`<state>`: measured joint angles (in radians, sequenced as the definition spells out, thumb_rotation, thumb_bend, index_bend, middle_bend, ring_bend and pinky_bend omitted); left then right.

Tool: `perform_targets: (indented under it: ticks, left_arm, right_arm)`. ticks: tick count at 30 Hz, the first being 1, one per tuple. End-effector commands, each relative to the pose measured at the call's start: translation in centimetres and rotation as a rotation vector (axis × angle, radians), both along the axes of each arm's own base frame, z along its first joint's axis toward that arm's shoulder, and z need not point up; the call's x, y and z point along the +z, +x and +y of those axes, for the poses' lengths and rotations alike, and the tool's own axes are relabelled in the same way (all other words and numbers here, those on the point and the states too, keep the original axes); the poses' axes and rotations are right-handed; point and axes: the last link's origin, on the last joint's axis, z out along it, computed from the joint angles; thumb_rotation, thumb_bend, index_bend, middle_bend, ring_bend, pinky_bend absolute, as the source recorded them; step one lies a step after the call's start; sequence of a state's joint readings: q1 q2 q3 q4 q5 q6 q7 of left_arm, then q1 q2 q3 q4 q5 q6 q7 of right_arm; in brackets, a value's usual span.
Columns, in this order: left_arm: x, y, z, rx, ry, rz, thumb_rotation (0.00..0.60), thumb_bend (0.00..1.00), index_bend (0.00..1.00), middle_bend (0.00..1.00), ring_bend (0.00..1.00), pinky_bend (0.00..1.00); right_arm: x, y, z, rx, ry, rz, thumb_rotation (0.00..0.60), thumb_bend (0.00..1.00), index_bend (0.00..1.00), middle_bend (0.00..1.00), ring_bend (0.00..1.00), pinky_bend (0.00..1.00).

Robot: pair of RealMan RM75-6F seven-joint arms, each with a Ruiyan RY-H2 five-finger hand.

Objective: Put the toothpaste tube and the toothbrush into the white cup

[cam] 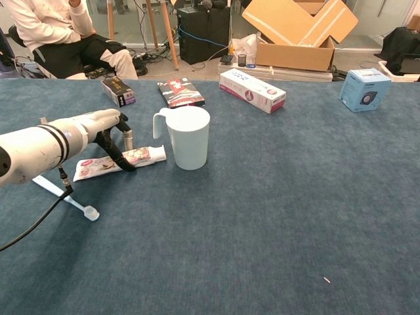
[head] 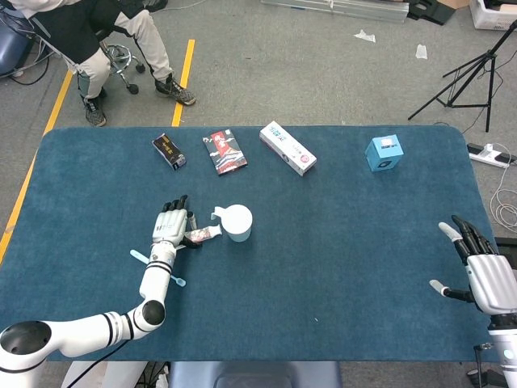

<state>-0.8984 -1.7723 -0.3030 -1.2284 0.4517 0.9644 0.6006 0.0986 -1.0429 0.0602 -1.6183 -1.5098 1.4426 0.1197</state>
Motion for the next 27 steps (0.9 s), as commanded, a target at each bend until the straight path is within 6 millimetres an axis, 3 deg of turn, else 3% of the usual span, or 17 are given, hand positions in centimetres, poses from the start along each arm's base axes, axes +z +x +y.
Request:
perform_targets:
  ticks: [1, 16, 27]
  left_arm:
    - [0.0, -0.1, 0.0, -0.001, 0.002, 0.003, 0.600, 0.05, 0.52, 0.00, 0.00, 0.00]
    - [0.2, -0.5, -0.3, 0.001, 0.008, 0.005, 0.600, 0.31, 0.54, 0.00, 0.00, 0.00]
    - [1.5, -0.9, -1.0, -0.010, 0.034, -0.008, 0.600, 0.32, 0.54, 0.00, 0.00, 0.00]
  right_arm:
    - [0.0, 0.0, 0.0, 0.000, 0.000, 0.000, 0.600, 0.04, 0.13, 0.00, 0.00, 0.18]
    - [-0.1, 0.0, 0.0, -0.001, 0.003, 0.002, 0.600, 0.04, 0.13, 0.00, 0.00, 0.18]
    - [-0.1, 0.0, 0.0, -0.001, 0.005, 0.003, 0.600, 0.04, 0.13, 0.00, 0.00, 0.18]
